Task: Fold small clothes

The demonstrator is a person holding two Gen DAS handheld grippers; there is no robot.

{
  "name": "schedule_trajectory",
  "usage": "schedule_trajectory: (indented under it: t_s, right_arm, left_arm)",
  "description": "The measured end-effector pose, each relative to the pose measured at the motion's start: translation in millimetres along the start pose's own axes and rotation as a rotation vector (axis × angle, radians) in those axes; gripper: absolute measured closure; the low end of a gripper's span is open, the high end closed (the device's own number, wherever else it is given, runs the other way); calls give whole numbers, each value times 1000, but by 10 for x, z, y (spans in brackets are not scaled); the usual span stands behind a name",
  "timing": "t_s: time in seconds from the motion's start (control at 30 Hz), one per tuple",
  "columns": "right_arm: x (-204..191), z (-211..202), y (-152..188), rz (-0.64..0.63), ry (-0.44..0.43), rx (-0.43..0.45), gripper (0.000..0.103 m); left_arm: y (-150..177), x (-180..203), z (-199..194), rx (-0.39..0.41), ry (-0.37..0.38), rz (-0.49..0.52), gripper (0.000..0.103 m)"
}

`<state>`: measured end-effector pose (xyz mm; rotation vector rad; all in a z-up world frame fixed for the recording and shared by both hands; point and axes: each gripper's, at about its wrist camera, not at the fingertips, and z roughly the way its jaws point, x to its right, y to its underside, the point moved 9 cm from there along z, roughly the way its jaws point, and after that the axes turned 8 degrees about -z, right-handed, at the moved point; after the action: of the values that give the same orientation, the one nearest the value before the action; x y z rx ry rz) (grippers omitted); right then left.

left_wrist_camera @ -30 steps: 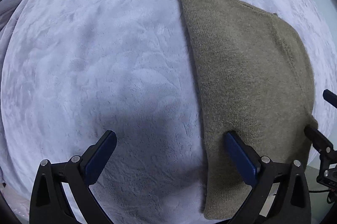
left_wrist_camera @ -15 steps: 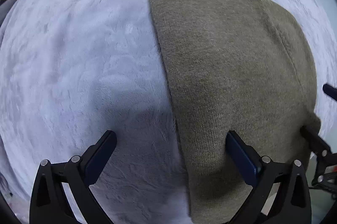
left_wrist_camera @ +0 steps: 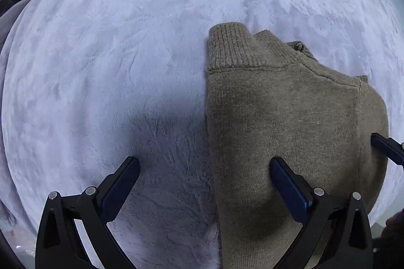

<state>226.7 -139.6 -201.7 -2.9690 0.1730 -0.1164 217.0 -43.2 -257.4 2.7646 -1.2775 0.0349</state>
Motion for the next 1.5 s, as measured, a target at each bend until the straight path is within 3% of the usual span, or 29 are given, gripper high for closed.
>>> schedule_trajectory:
  t_s: [0.1, 0.2, 0.3, 0.37, 0.43, 0.5, 0.67, 0.77, 0.87, 0.97, 1.1, 1.27, 1.5]
  right_arm:
    - [60, 53, 124, -5, -27, 16, 15]
    - [147, -97, 306, 46, -35, -13, 15]
    - [-37, -463, 278, 42, -63, 105, 15]
    - [-288, -531, 265, -17, -79, 136, 15]
    - [-487, -412, 353, -86, -79, 94, 15]
    - [-617, -225, 539, -151, -54, 37, 15]
    - [-583, -243, 829, -112, -57, 61, 14]
    - [-607, -235, 971, -150, -16, 28, 14]
    - [-586, -283, 1077, -106, -30, -9, 14]
    - [-584, -547, 1092, -96, 4, 65, 14]
    - [-921, -675, 970, -159, -10, 124, 14]
    - [-1252, -386, 1055, -217, -38, 56, 14]
    - [-1306, -330, 1344, -261, 17, 37, 14]
  left_arm:
    - [69, -106, -226, 43, -1, 21, 0]
    - [183, 12, -631, 118, 118, 50, 0]
    - [467, 194, -666, 117, 154, 122, 0]
    - [682, 226, -538, 113, 98, 177, 0]
    - [787, 147, -316, 61, 46, 180, 0]
    - [883, 100, -184, 34, 61, 158, 0]
    - [905, 38, -248, 45, 51, 83, 0]
    - [1147, 50, -338, 61, 13, 96, 0]
    - [1272, 62, -490, 89, 3, 88, 0]
    - [1385, 100, -594, 124, 4, 92, 0]
    - [1523, 125, -423, 106, -61, 106, 0]
    - [1733, 198, -127, 66, -78, 88, 0]
    - [1979, 186, -204, 86, -89, 84, 0]
